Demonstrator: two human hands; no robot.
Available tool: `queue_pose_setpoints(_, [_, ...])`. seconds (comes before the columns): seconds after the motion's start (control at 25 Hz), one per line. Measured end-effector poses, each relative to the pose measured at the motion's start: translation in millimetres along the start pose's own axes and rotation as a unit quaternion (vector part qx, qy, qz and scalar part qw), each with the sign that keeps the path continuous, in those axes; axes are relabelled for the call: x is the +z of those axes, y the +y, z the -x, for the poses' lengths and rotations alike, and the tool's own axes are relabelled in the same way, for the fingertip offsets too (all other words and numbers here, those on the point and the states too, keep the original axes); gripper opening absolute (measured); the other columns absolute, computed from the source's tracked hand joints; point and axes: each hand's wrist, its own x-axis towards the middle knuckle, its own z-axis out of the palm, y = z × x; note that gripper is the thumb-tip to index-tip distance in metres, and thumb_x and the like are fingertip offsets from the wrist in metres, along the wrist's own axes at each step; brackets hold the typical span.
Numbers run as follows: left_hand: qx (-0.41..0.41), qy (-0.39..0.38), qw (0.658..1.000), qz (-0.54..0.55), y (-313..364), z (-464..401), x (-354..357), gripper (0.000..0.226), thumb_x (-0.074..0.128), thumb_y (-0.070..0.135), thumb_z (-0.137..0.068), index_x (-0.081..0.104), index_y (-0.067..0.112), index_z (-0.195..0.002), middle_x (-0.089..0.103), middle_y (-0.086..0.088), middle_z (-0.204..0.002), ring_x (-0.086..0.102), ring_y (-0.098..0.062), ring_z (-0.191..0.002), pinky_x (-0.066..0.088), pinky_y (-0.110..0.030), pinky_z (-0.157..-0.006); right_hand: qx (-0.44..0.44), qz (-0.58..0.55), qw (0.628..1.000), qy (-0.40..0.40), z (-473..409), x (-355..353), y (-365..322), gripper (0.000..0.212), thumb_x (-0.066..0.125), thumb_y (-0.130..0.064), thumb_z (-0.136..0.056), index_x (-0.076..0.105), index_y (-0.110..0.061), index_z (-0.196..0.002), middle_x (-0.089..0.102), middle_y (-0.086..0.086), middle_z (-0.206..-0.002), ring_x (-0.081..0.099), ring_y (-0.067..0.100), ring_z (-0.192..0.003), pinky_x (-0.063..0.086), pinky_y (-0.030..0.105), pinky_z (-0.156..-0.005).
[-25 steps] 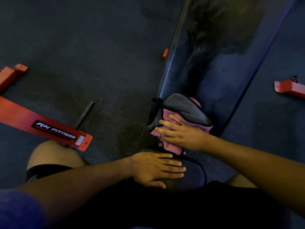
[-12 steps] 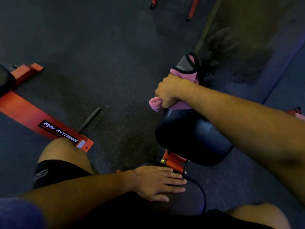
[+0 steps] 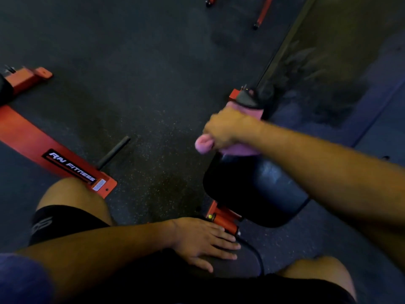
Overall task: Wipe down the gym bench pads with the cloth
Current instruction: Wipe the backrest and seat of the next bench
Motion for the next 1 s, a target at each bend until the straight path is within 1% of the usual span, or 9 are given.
queue_pose_setpoints(0.12, [-0.001,-0.008,1.000,-0.017,-1.6,0.7,3.6,0.067,0.059,0.043,-0.104,0.037,0.014,-0.160,0.029,-0.010,-0.169,0.018,-0.024,-0.159,0.009,-0.039,-0.131,0.069,0.028,0.997,0.002,8.1,-23.5,55.2,0.024,0.049,-0.040,-0.089,0.048,-0.023,-0.073,0.067,0.003,-0.098,0.060,0.032,-0.086,0.044,0.037,-0.075])
queue_pose_setpoints(0.2, [0.011,-0.017,0.999,-0.026,-5.2,-1.3,0.0,0.068,0.059,0.043,-0.104,0.036,0.013,-0.161,0.028,-0.010,-0.170,0.017,-0.025,-0.159,0.007,-0.038,-0.130,0.073,0.043,0.996,0.002,7.7,-23.3,55.5,0.026,0.048,-0.041,-0.090,0.045,-0.024,-0.071,0.069,0.004,-0.102,0.055,0.030,-0.081,0.040,0.036,-0.072])
queue_pose_setpoints(0.36, [0.039,-0.008,0.999,-0.019,-7.7,-3.5,-3.9,0.062,0.060,0.033,-0.105,0.041,0.006,-0.157,0.034,-0.015,-0.167,0.025,-0.031,-0.157,0.005,-0.034,-0.130,-0.003,0.055,0.998,0.013,-0.2,7.9,-13.2,0.018,0.053,-0.039,-0.088,0.061,-0.023,-0.091,0.071,0.006,-0.114,0.068,0.032,-0.103,0.041,0.035,-0.076])
queue_pose_setpoints(0.44, [0.045,0.002,0.999,-0.008,-8.9,-4.6,-1.5,0.057,0.056,0.028,-0.106,0.043,0.004,-0.156,0.035,-0.018,-0.165,0.028,-0.033,-0.155,0.009,-0.037,-0.130,-0.049,0.050,0.998,-0.004,-4.0,28.1,-54.0,0.020,0.059,-0.036,-0.086,0.066,-0.026,-0.101,0.071,0.003,-0.111,0.067,0.029,-0.105,0.041,0.039,-0.083])
queue_pose_setpoints(0.56, [0.044,-0.016,0.999,-0.009,-6.6,-5.3,-0.5,0.055,0.057,0.022,-0.106,0.043,0.003,-0.155,0.036,-0.019,-0.165,0.030,-0.035,-0.154,0.016,-0.042,-0.128,-0.086,0.054,0.995,-0.005,-2.9,46.4,-78.1,0.018,0.063,-0.033,-0.084,0.064,-0.028,-0.102,0.070,-0.003,-0.107,0.067,0.026,-0.103,0.038,0.042,-0.090])
queue_pose_setpoints(0.64, [0.023,0.002,0.999,-0.036,-11.2,-7.0,-9.8,0.056,0.056,0.022,-0.107,0.041,0.002,-0.157,0.033,-0.018,-0.166,0.026,-0.033,-0.156,0.015,-0.042,-0.129,-0.095,0.022,0.995,0.031,3.3,40.5,-53.6,0.016,0.059,-0.033,-0.087,0.060,-0.028,-0.102,0.069,-0.003,-0.106,0.066,0.026,-0.102,0.037,0.040,-0.089])
queue_pose_setpoints(0.72, [-0.010,0.073,0.992,-0.100,-19.5,-12.0,-28.3,0.058,0.051,0.028,-0.109,0.036,0.006,-0.160,0.026,-0.014,-0.170,0.018,-0.027,-0.159,0.017,-0.044,-0.129,-0.062,0.029,0.995,0.076,11.6,17.2,-9.4,0.014,0.055,-0.031,-0.087,0.059,-0.027,-0.101,0.069,-0.003,-0.105,0.067,0.026,-0.102,0.042,0.040,-0.093])
queue_pose_setpoints(0.84, [-0.048,0.162,0.956,-0.241,-39.5,-46.7,-88.8,0.059,0.044,0.037,-0.110,0.032,0.011,-0.162,0.022,-0.009,-0.171,0.012,-0.022,-0.161,0.016,-0.045,-0.129,0.017,0.063,0.984,0.168,25.2,-39.5,65.8,0.011,0.057,-0.034,-0.087,0.053,-0.028,-0.096,0.069,-0.004,-0.106,0.066,0.025,-0.105,0.039,0.043,-0.096])
queue_pose_setpoints(1.0, [-0.108,0.197,0.906,-0.359,-74.9,-88.4,-152.6,0.066,0.041,0.047,-0.110,0.026,0.013,-0.164,0.017,-0.009,-0.173,0.007,-0.023,-0.161,0.009,-0.048,-0.130,0.108,0.089,0.986,0.092,43.1,-49.8,109.8,0.017,0.053,-0.043,-0.083,0.057,-0.027,-0.090,0.071,-0.005,-0.100,0.066,0.024,-0.097,0.032,0.046,-0.094])
